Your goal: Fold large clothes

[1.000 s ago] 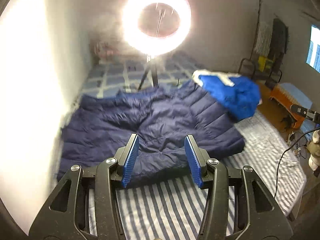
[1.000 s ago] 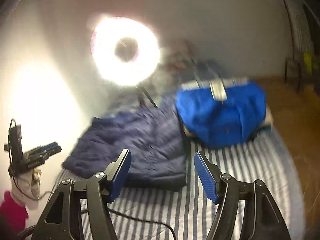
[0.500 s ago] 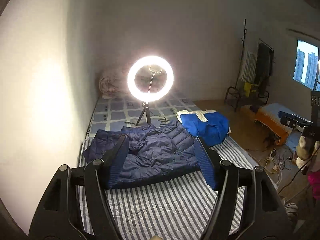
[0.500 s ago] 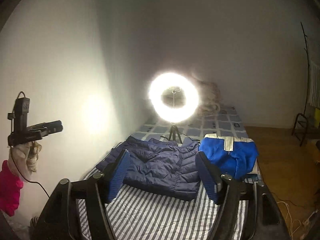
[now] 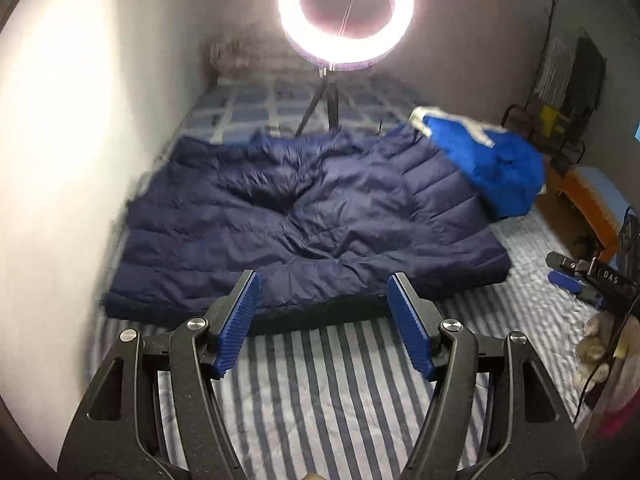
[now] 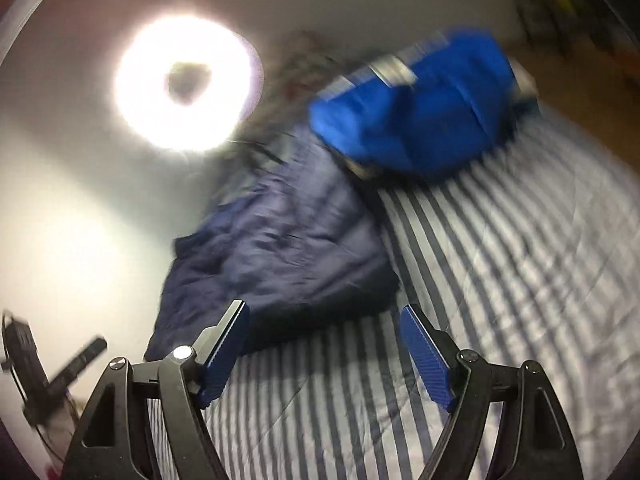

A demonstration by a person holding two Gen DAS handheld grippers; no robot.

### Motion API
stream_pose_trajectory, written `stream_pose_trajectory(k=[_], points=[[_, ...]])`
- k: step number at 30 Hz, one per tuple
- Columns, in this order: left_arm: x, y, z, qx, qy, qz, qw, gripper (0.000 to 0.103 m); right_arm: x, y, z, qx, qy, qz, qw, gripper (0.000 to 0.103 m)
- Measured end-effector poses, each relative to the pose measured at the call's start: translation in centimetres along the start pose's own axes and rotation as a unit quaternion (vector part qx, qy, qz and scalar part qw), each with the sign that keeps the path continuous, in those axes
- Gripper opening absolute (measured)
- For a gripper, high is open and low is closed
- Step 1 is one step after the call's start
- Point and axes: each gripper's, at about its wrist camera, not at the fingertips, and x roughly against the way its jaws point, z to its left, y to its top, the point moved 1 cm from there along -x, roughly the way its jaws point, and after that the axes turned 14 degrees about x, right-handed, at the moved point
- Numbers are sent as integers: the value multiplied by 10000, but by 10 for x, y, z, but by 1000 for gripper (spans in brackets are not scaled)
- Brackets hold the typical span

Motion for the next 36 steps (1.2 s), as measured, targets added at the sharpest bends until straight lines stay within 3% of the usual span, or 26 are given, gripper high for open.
stream_pose_trajectory(k=[4,8,13,16,19,23,25,28,32,36], points=[[-54,-6,-4,-261,198,120,9994,68,-60,-15,-32,-747,-15,273,9968,81],[-100,-9,-9,-317,283,206,9989,68,-88,-21,-52,-1328,145,194,9908,81],[-147,-24,-19,-478,374,308,9977,68,-105,-10,-48,-1193,-26,-95,9928,81],[-169,-41,-20,-731,499,340,9955,68,-112,1,-34,-879,43,69,9961,34],[-167,-37,-11,-566,265,389,9973,68,-102,12,-12,-312,-128,-65,9994,18],[-118,-24,0,-224,92,283,9993,67,-82,29,30,589,-425,-276,9970,13],[-76,-22,2,-168,29,180,9997,67,-74,38,53,1042,-559,-369,9923,12],[-1,-29,10,108,-359,183,9991,67,-65,49,86,1619,-645,-527,9833,11],[88,-60,22,479,-842,216,9951,67,-56,56,128,2278,-629,-745,9688,10],[130,-100,34,867,-933,142,9918,67,-57,57,175,2784,-400,-913,9553,9]])
